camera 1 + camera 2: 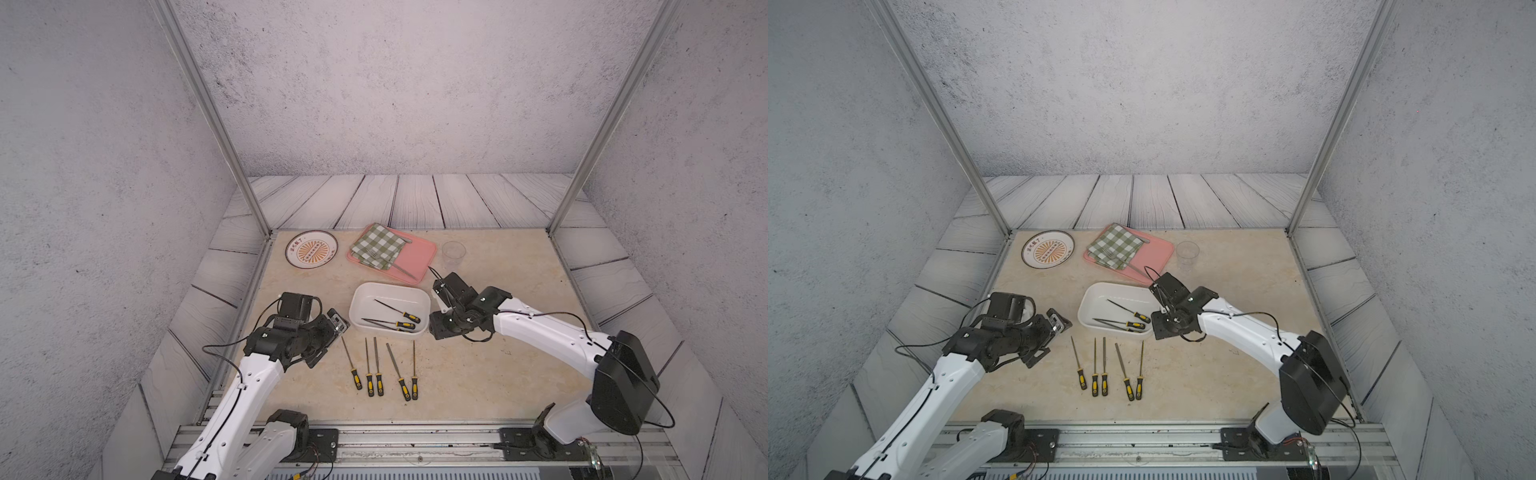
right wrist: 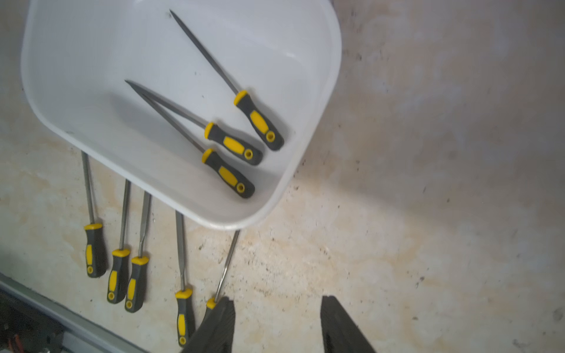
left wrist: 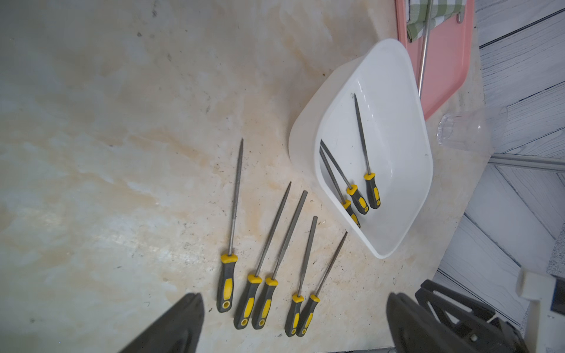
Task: Put the file tool into the storage box
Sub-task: Place the file tool in the storage box, then pick up the file tool from the center of the board.
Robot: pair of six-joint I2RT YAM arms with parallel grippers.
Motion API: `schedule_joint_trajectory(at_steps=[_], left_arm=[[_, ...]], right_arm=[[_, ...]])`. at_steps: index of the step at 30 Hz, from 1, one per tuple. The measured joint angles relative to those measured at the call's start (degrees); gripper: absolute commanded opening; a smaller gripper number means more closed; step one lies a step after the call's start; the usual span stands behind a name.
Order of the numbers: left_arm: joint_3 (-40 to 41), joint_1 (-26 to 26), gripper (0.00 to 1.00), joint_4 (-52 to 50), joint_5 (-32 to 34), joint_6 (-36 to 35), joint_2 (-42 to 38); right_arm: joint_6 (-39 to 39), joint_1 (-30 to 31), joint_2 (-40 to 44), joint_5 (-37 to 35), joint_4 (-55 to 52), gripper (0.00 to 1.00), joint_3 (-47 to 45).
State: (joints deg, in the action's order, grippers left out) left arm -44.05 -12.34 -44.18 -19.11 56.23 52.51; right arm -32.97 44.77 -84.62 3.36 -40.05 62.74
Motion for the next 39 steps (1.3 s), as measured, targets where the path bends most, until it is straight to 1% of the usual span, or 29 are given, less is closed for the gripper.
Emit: schedule_joint_trajectory(at_steps=[4, 6, 9, 14, 18, 22, 35, 37, 39], left_arm=[[0.6, 0.0, 1.00, -0.2, 0.2, -1.4, -0.1], [1.9, 0.0, 1.00, -0.1, 0.5, -2.0, -0.4], [4.6, 0.0, 1.00, 0.2, 0.6, -2.0, -1.3], [8.7, 0.0, 1.00, 1.5, 0.4, -0.5, -3.8], [10.1, 0.0, 1.00, 1.6, 0.5, 0.7, -6.7], [10.1, 0.0, 1.00, 1.1, 0.5, 0.7, -8.9], [10.2, 0.0, 1.00, -0.3, 0.3, 1.6, -10.1], [10.2, 0.0, 1.00, -0.2, 0.2, 2.0, -10.1], [10.1, 0.0, 1.00, -0.1, 0.0, 2.3, -10.1]], right_arm=[[-4.9, 3.4, 3.0, 1.7, 0.5, 0.52, -7.3], [-7.2, 5.8, 3.9, 2.6, 0.5, 0.58, -10.5], [-9.4, 9.2, 4.0, 3.2, 0.6, 0.59, -12.4], [-12.3, 13.5, 3.9, 3.4, 2.2, 0.60, -12.6], [-13.5, 16.5, 2.2, 3.5, 2.9, 0.60, -12.0], [-14.0, 18.0, 0.0, 3.5, 4.2, 0.61, -11.2], [-12.2, 18.8, -12.2, 2.0, 2.4, 0.59, -0.8], [-11.8, 18.8, -14.1, 1.4, 1.7, 0.58, 0.1], [-11.3, 18.8, -15.7, 0.9, 0.7, 0.56, 0.7]])
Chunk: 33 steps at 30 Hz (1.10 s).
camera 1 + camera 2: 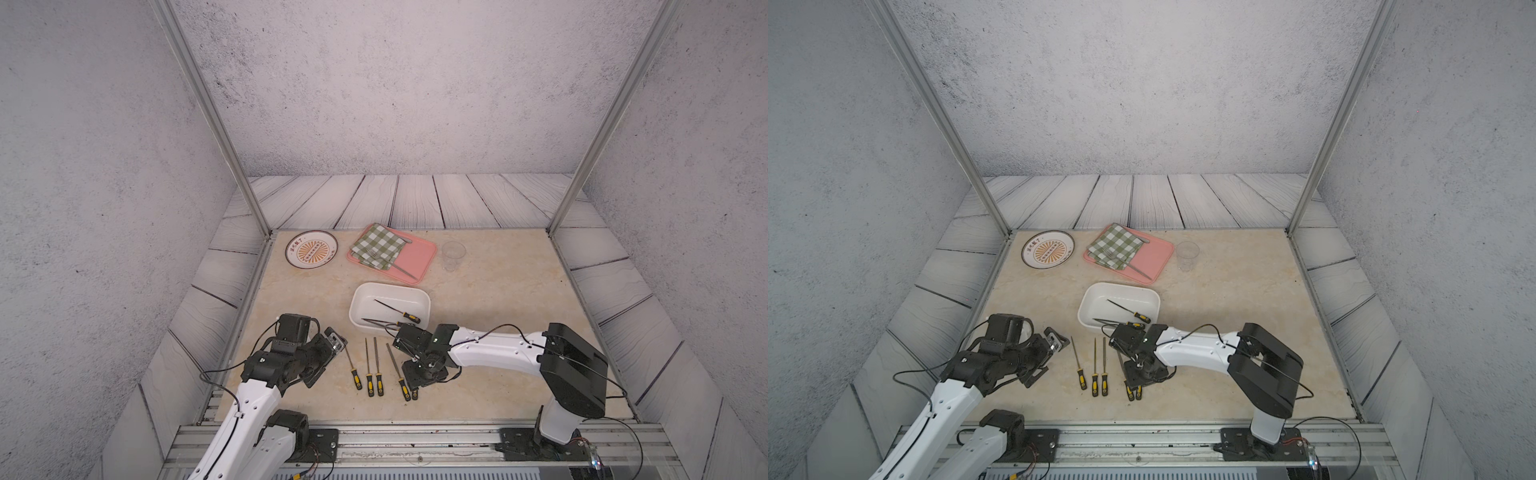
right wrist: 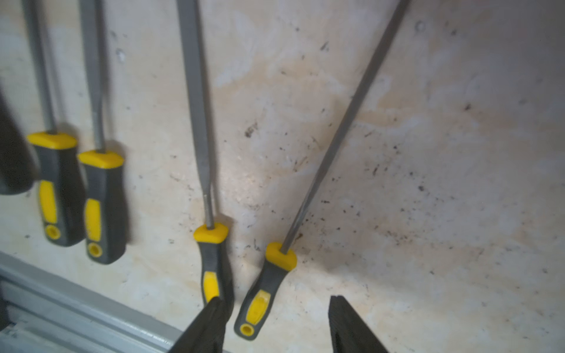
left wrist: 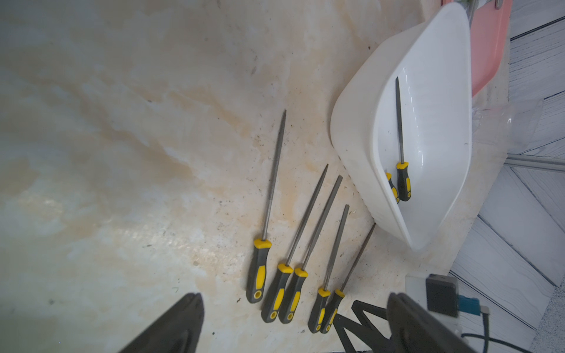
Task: Put the file tool into the storage box
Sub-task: Pick up the file tool from the center of the board.
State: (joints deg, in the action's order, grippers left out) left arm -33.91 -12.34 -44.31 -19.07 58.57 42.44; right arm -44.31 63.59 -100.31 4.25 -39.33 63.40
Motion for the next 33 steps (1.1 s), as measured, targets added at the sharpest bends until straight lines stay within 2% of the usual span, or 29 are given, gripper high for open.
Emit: schedule_joint_trajectory(at_steps=[10, 13, 16, 22, 27, 33], left_arm=[[-0.5, 0.0, 1.00, 0.0, -0.8, 0.8, 0.9], [-0.8, 0.0, 1.00, 0.1, -0.9, 0.8, 1.0], [-0.9, 0.0, 1.00, 0.4, -1.0, 0.8, 1.2], [-1.8, 0.0, 1.00, 0.0, -1.3, 0.8, 1.5], [-3.7, 0.0, 1.00, -0.9, -0.9, 0.4, 1.4], [-7.6, 0.0, 1.00, -3.3, 0.3, 0.3, 1.4]], right_arm=[[1.1, 0.0, -3.1, -2.5, -3.3, 0.47, 0.7], [1.3, 0.0, -2.9, -3.1, -3.5, 0.40, 0.3], [1.7, 0.0, -2.9, -3.3, -3.8, 0.28, 0.2], [4.5, 0.0, -2.5, -4.5, -4.3, 0.17, -0.1], [9.2, 0.0, 1.8, -5.3, -5.7, 0.16, -3.3], [15.9, 0.0, 12.6, -3.5, -9.2, 0.16, -5.4]])
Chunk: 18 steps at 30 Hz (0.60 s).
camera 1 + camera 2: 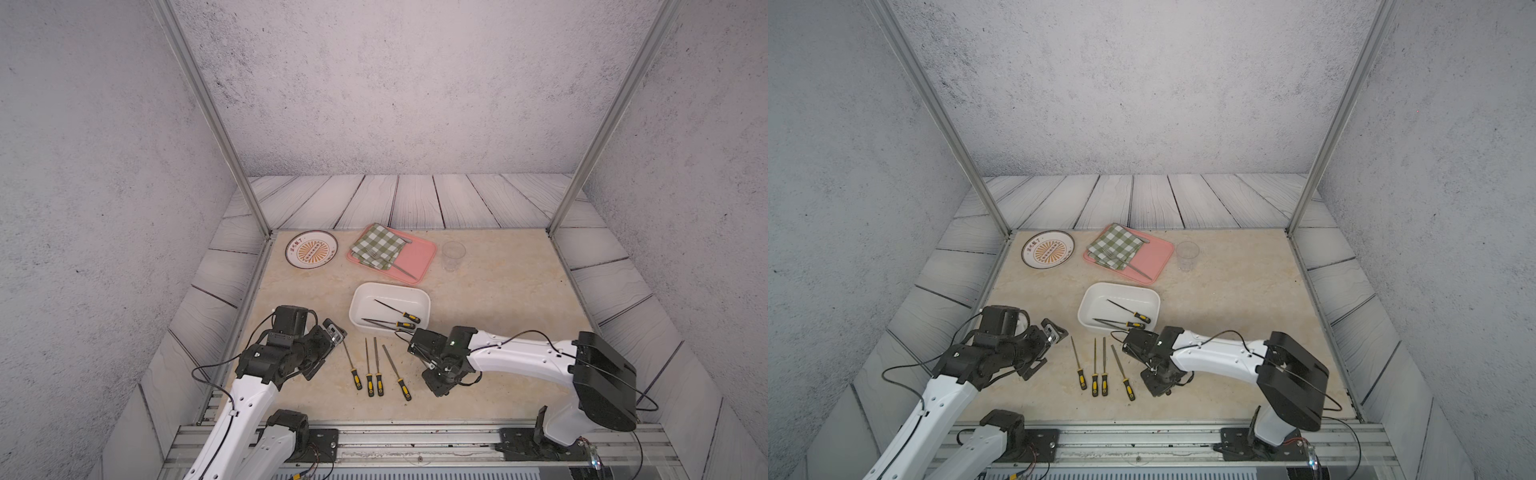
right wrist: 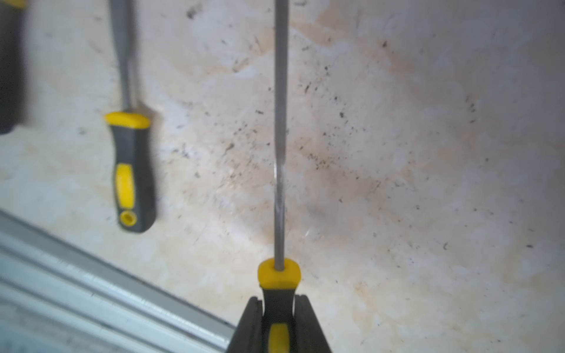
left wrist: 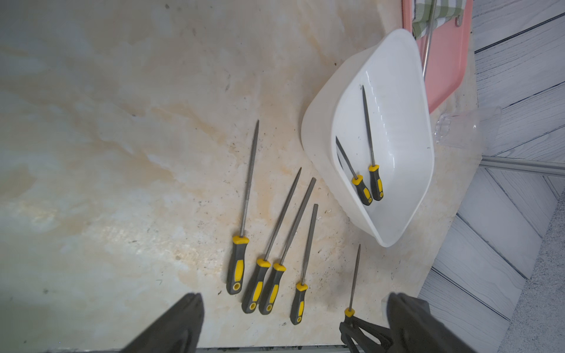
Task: Put the file tool into the storage box
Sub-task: Pick up the file tool from the center of the board.
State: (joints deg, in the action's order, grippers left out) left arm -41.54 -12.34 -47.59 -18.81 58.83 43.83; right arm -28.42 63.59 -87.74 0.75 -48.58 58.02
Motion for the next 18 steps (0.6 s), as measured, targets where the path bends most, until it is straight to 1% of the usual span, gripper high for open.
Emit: schedule_joint_trajectory(at_steps=[5, 8, 10, 13, 15, 18], left_arm=[[-6.8, 0.0, 1.00, -1.7, 1.3, -1.5, 1.7], [-9.9, 0.0, 0.99, -1.9, 2.5, -3.0, 3.7], [-11.1, 0.0, 0.99, -1.8, 3.1, -3.6, 4.9], [-12.0, 0.0, 0.98, -0.9, 3.6, -4.4, 6.6], [-12.8, -0.1, 0.98, -0.5, 3.7, -4.6, 8.2], [-14.7, -0.3, 0.98, 0.1, 3.8, -4.9, 11.1]], right_arm=[[4.3, 0.0, 13.4, 5.2, -2.3, 0.16, -3.7], [6.1, 0.0, 18.5, 6.6, -3.8, 0.16, -3.8], [7.2, 0.0, 19.6, 6.2, -4.4, 0.16, -2.6], [10.0, -1.7, 18.1, 5.8, -4.4, 0.16, 2.3], [12.4, -5.0, 14.6, 7.0, -4.3, 0.16, 7.7], [16.1, -10.8, 7.1, 9.3, -4.1, 0.15, 16.8]])
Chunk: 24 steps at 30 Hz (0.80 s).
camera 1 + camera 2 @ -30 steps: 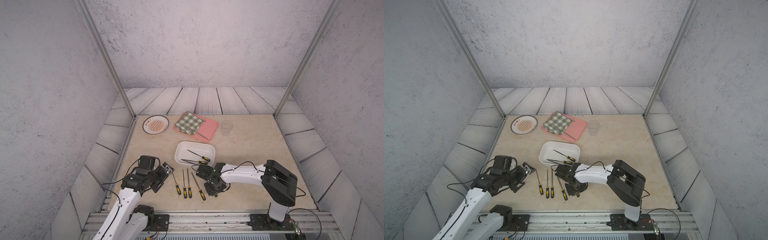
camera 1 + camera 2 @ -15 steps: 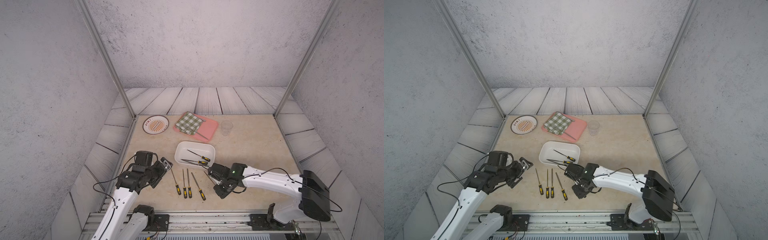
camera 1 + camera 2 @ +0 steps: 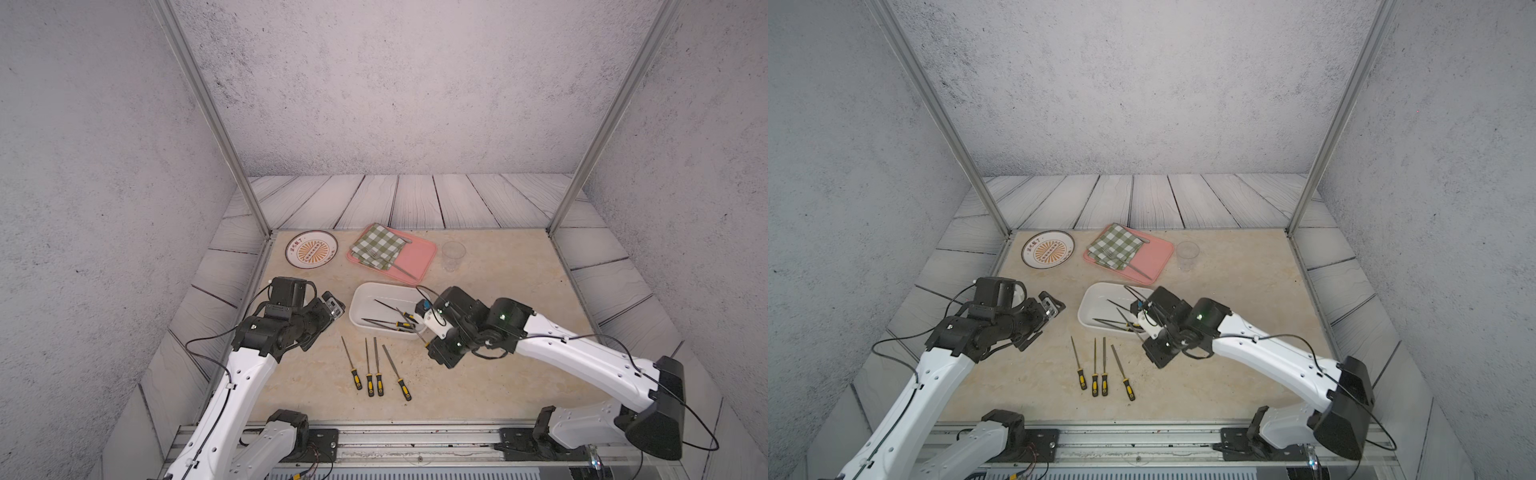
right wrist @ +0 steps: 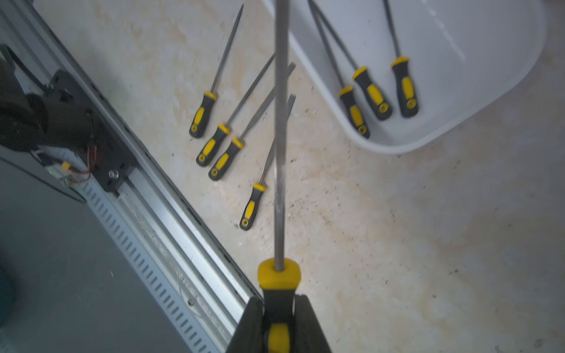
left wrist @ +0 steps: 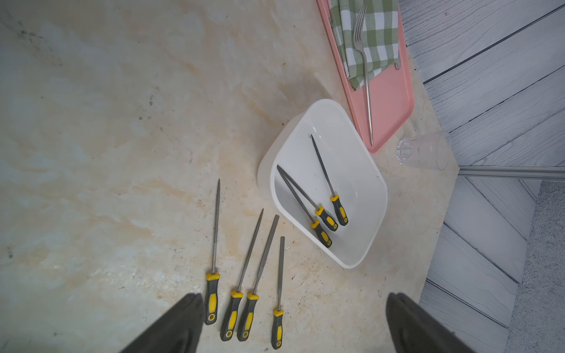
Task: Put the file tool into the storage box
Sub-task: Pick up the file tool from the center of the board, then place the file tool in the storage box.
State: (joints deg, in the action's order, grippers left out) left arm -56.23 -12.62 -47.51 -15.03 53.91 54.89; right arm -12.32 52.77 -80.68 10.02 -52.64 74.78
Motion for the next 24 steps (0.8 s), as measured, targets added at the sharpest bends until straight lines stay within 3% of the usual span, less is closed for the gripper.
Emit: schedule_joint_trajectory(at_steps=[6, 14, 24], left_arm=[[-3.7, -0.9, 0.98, -0.3, -0.5, -1.2, 3.9], [-4.4, -1.8, 0.98, -2.2, 0.0, -2.0, 2.0], [-0.6, -1.8, 0.98, -3.5, 0.3, -1.2, -0.3]], right_arm=[[8.8, -5.0, -14.9, 2.2, -0.3, 0.14, 13.9], [17.4, -6.6, -28.3, 1.7, -0.8, 0.13, 22.6], [22.8, -6.8, -40.0, -2.1, 0.2, 0.13, 30.2]])
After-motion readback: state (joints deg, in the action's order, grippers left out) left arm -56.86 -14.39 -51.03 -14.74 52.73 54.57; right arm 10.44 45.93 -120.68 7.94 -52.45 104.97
